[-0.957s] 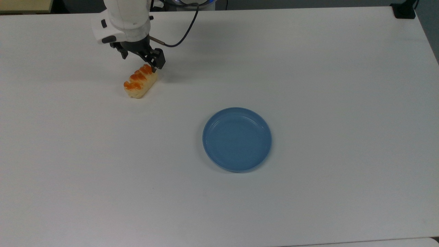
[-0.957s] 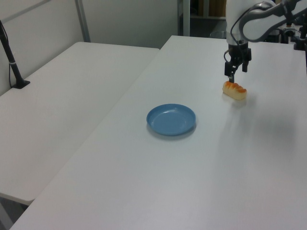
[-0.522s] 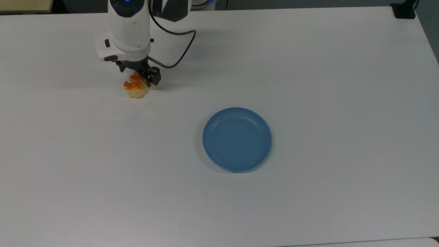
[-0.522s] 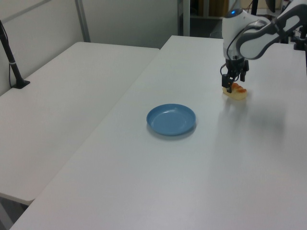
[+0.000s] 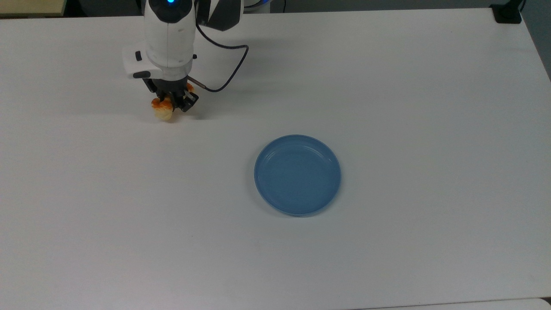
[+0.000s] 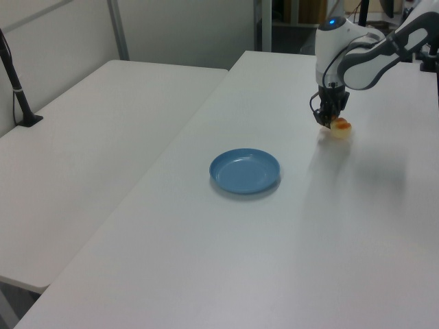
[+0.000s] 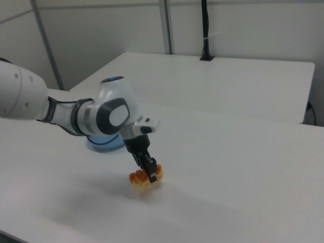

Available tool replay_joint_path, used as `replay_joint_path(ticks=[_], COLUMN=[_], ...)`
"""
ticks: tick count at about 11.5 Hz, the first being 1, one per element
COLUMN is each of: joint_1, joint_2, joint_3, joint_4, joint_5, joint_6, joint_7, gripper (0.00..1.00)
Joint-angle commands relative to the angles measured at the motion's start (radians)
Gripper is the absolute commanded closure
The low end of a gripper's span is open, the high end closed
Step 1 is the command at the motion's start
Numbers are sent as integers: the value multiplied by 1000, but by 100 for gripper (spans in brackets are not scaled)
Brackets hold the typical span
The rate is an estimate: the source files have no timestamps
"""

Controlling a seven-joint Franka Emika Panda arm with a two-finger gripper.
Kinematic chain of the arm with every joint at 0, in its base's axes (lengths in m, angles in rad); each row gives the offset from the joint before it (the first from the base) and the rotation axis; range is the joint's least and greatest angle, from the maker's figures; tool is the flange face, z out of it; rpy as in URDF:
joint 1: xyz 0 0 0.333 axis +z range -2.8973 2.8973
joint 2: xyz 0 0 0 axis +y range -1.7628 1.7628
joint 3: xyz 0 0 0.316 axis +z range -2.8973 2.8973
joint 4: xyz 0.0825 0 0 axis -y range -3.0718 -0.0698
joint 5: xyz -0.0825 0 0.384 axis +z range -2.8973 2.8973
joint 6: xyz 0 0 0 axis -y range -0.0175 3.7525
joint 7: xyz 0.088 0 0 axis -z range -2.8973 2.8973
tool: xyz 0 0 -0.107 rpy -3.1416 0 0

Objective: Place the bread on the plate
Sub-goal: 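Carry the held bread roll over the blue plate and lower it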

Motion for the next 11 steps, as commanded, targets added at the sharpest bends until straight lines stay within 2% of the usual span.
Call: replay_joint_path(ticks=[1, 2, 3, 4, 5, 6, 8, 11], joint_1=[131, 193, 235, 246, 239, 235, 245, 277], joint_2=[-96, -96, -96, -96, -87, -84, -32, 156], joint_3=[-5, -5, 1, 42, 71, 72, 76, 78], joint_4=[-29, -32, -38, -19, 69, 146, 258, 439], joint_5=[12, 27, 92, 154, 238, 295, 300, 292], joint_6=[-143, -189, -193, -182, -155, -150, -144, -144], joint_7=[-21, -75, -89, -81, -60, -19, 35, 130], gripper=[70, 69, 69, 69, 69, 64, 59, 57])
